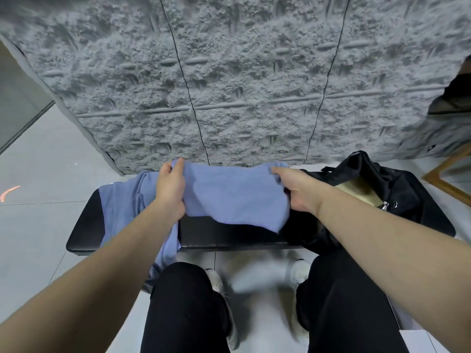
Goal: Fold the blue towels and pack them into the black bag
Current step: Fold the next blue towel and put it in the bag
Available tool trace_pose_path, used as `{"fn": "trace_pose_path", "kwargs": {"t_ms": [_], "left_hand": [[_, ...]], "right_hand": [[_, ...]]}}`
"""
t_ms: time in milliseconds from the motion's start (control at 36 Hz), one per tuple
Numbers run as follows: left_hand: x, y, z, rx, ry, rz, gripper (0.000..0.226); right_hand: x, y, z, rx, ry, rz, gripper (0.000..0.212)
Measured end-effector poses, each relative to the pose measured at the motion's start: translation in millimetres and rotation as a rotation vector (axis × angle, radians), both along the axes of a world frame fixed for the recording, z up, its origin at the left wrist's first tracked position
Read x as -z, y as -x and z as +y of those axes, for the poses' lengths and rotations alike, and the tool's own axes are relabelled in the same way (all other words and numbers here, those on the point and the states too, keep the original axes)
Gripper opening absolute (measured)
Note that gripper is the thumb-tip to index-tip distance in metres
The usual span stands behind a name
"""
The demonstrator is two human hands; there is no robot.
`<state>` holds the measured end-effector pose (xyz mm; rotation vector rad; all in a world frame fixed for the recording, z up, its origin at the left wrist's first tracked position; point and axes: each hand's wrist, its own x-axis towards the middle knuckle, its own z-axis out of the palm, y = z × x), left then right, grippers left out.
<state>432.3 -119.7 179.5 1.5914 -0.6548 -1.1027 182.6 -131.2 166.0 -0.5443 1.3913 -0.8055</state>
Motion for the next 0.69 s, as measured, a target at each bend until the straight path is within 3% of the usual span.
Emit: {"fn": "trace_pose_path", "kwargs": {"t_ms": [167,389,472,556,694], "left_hand": [[-6.1,-6.4,-8.0,0.069,-0.054,0.031,0.025],[-1.5,-2.5,8.2,0.054,0.096,0.196,0.016],[6.5,-5.4,20.8,0.045,0.027,0.252,0.019],[18.3,-5.0,38.6,0.091,-0.077,0.193,0.008],[32.9,-2.3,65.5,0.107,-0.159,0.205,0.012]], "right_hand": [[-17.0,5.0,-13.9,-0.035,0.056,0.1,0.042],[-13.7,13.5,-15.1,-0.014,0.095,0.15,0.034],[-12.4,15.5,-8.7,-0.045,0.041,0.154,0.037],[-10.8,16.4,3.3,-0.079,-0.041,0.076,0.012],[3.0,14.5,34.3,-0.055,-0.104,0.038,0.01]]}}
